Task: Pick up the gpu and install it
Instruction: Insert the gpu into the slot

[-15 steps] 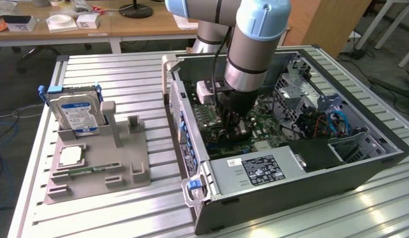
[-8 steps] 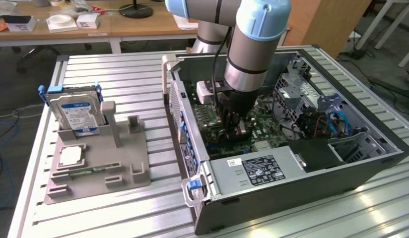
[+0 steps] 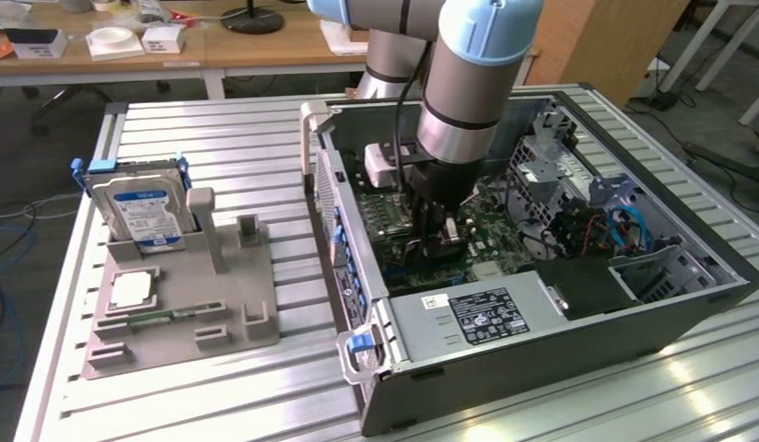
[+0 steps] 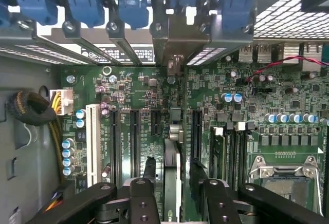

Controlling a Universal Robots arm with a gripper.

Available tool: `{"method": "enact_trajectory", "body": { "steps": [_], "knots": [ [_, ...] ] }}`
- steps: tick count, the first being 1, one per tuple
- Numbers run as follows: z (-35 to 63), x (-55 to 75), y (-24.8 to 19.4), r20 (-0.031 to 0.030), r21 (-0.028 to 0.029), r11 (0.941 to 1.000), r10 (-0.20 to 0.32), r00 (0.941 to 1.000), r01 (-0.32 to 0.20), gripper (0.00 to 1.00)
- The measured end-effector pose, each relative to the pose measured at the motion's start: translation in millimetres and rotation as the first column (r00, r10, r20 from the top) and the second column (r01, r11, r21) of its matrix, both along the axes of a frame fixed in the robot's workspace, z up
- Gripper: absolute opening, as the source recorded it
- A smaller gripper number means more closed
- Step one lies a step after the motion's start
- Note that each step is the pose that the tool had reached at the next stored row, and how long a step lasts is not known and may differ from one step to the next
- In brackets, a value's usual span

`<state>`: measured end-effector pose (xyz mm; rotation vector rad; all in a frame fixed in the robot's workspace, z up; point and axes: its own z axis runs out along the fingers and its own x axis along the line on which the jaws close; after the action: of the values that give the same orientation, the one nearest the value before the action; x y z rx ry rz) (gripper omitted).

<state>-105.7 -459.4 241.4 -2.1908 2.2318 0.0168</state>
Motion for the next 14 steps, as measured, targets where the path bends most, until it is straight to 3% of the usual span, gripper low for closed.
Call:
{"method": "enact_trajectory", "body": {
  "steps": [14],
  "knots": [
    [17.9,-1.1,0.0,0.0123,-0.0001,1.0,0.0,0.9999,0.0,0.4]
  ]
}}
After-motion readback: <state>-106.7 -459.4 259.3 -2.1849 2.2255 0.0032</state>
